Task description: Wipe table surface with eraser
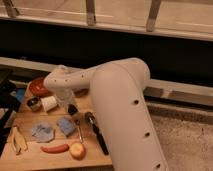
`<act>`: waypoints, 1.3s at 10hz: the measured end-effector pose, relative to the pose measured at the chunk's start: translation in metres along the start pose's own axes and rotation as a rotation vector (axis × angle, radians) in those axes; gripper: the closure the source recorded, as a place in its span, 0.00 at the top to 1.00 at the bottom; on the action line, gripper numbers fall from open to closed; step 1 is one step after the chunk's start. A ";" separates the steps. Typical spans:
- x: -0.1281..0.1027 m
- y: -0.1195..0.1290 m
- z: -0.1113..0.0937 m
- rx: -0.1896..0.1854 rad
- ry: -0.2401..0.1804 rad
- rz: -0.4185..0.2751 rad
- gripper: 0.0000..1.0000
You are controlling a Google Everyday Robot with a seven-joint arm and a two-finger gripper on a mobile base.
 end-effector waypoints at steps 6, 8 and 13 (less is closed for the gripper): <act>-0.064 -0.025 -0.002 0.041 -0.021 -0.011 0.00; -0.060 -0.006 -0.009 0.037 -0.039 -0.035 0.00; 0.010 0.024 -0.010 -0.043 -0.061 -0.015 0.00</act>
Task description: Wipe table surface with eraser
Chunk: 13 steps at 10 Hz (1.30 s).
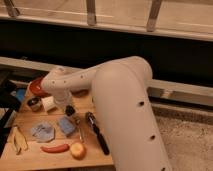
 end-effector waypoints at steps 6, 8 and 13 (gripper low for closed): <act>-0.064 -0.020 -0.004 -0.189 -0.182 -0.027 0.00; -0.087 -0.016 -0.004 -0.232 -0.212 -0.053 0.00; -0.048 0.000 0.003 -0.235 -0.141 -0.050 0.00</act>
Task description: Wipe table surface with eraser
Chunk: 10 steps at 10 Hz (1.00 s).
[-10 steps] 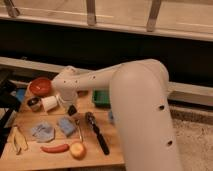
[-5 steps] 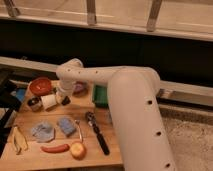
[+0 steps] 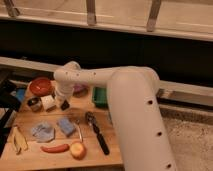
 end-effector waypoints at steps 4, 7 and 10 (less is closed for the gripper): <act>0.047 -0.027 -0.016 0.055 0.028 0.067 0.00; 0.030 -0.036 -0.020 0.080 0.005 0.067 0.00; -0.017 -0.020 -0.013 0.080 -0.021 0.032 0.00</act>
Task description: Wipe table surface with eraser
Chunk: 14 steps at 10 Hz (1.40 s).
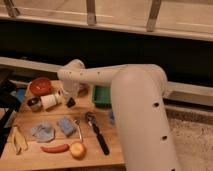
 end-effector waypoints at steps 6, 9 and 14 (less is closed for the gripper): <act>0.006 0.027 0.014 -0.019 0.050 -0.007 0.00; 0.051 0.001 0.005 -0.005 0.077 0.043 0.00; 0.051 -0.022 -0.015 0.025 0.059 0.025 0.00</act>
